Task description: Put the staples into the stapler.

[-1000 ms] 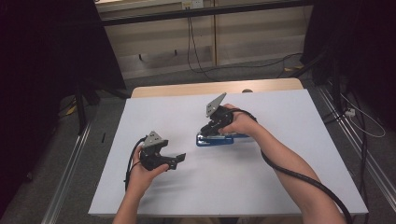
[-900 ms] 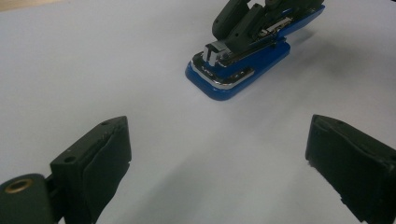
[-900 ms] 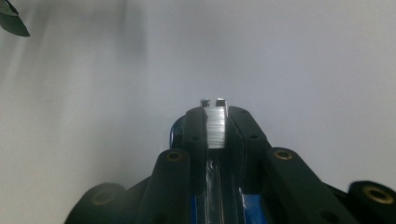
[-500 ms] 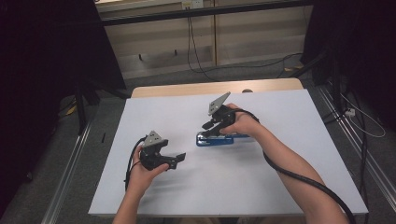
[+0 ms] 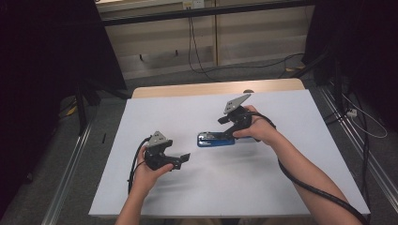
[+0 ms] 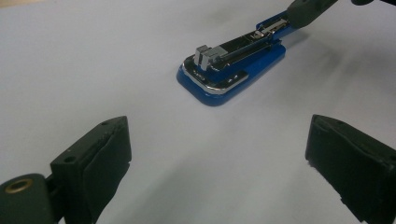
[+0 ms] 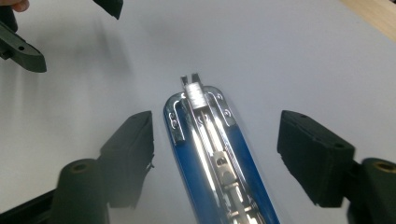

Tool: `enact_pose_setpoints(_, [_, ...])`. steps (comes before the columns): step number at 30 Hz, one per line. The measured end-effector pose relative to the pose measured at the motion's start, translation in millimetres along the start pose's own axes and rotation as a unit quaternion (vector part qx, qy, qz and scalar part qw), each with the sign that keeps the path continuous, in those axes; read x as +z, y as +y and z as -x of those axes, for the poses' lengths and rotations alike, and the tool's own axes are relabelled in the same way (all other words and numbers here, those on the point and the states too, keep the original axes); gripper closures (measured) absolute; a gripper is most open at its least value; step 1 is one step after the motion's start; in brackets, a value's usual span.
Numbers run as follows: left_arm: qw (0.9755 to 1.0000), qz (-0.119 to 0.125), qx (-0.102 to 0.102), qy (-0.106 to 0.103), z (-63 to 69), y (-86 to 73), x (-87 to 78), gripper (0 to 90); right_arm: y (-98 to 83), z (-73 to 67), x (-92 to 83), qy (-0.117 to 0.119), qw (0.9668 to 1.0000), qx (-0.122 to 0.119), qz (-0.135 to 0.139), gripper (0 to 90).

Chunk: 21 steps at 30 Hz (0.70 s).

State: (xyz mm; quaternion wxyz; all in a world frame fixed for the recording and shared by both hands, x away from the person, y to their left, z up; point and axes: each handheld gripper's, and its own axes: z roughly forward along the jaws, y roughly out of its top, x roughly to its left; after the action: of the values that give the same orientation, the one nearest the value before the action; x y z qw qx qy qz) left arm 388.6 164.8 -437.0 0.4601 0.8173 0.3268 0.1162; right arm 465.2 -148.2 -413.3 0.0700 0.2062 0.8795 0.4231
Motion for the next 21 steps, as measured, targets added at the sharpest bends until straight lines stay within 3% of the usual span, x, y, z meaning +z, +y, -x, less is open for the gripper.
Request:
enact_pose_setpoints(7, [1.0,0.0,-0.002,0.0,1.4,1.3,1.6,7.1,-9.8,-5.7,-19.8,-0.032,0.999,0.025,0.02,16.8])
enact_pose_setpoints(21, [1.0,0.004,-0.006,-0.001,2.8,7.0,8.4,7.2,-36.6,-17.5,-47.4,-0.084,0.9947,0.051,0.032,13.3])
